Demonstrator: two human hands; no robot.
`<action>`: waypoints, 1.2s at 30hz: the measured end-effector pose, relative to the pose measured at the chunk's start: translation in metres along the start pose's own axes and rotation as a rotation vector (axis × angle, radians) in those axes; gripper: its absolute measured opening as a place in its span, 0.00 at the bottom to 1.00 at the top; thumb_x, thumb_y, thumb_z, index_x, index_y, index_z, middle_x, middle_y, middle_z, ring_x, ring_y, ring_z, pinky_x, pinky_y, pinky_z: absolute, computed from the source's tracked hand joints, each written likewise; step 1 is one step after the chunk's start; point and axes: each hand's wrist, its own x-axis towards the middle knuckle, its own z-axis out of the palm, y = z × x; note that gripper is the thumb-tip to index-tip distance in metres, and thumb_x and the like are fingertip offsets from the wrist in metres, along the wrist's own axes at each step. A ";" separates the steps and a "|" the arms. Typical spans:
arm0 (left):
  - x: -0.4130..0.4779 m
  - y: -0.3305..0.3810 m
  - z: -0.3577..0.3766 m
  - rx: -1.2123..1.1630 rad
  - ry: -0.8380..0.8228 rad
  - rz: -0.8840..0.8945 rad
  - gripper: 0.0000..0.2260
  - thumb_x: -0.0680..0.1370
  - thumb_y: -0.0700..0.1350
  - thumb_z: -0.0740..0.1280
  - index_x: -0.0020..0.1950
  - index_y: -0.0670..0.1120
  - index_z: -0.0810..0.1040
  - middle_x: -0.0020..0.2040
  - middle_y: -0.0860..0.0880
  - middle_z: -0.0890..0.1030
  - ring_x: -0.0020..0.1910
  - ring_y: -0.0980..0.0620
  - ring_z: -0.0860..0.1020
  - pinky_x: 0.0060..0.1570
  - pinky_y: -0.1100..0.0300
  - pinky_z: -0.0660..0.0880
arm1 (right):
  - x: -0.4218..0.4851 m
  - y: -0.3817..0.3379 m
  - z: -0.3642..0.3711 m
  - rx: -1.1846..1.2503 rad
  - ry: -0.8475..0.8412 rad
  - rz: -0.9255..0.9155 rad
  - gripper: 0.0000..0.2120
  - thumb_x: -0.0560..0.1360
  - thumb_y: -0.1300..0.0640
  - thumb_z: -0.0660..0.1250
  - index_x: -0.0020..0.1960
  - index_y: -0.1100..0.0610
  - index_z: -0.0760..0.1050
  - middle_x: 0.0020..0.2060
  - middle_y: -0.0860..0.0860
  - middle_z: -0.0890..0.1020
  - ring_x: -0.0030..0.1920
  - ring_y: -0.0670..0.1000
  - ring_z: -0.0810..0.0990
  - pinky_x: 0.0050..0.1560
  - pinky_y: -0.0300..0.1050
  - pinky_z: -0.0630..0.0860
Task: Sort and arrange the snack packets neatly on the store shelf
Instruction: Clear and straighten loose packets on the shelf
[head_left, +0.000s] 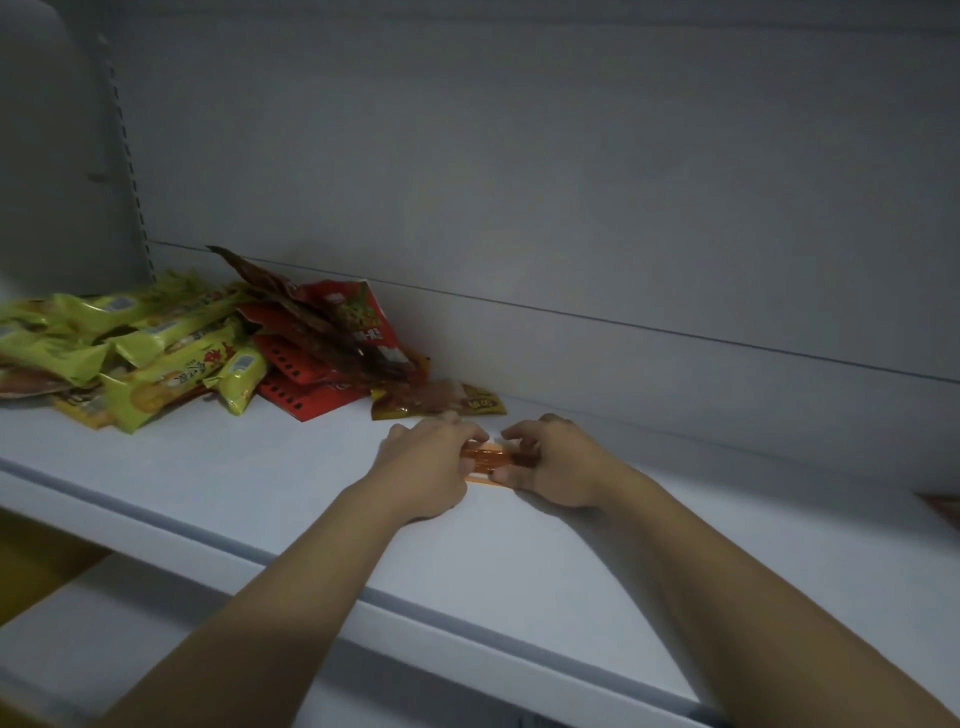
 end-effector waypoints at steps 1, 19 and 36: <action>-0.001 0.000 0.002 -0.005 0.006 0.014 0.18 0.82 0.45 0.62 0.71 0.56 0.70 0.65 0.51 0.72 0.65 0.48 0.71 0.66 0.48 0.65 | -0.002 -0.001 0.000 0.000 -0.010 0.027 0.28 0.74 0.39 0.69 0.70 0.48 0.71 0.62 0.52 0.76 0.64 0.55 0.73 0.66 0.51 0.69; -0.022 -0.008 0.006 -0.422 0.091 -0.065 0.24 0.78 0.47 0.70 0.70 0.59 0.64 0.54 0.54 0.80 0.53 0.48 0.79 0.59 0.46 0.77 | -0.038 -0.014 0.011 0.205 0.242 0.072 0.16 0.70 0.51 0.77 0.47 0.48 0.70 0.42 0.46 0.80 0.44 0.51 0.77 0.41 0.44 0.71; 0.054 -0.022 -0.009 0.345 0.334 -0.010 0.12 0.77 0.45 0.63 0.59 0.49 0.79 0.57 0.48 0.78 0.59 0.45 0.72 0.51 0.53 0.66 | 0.002 0.008 0.012 0.466 0.532 0.152 0.10 0.73 0.63 0.66 0.45 0.48 0.76 0.36 0.44 0.80 0.40 0.50 0.78 0.34 0.33 0.71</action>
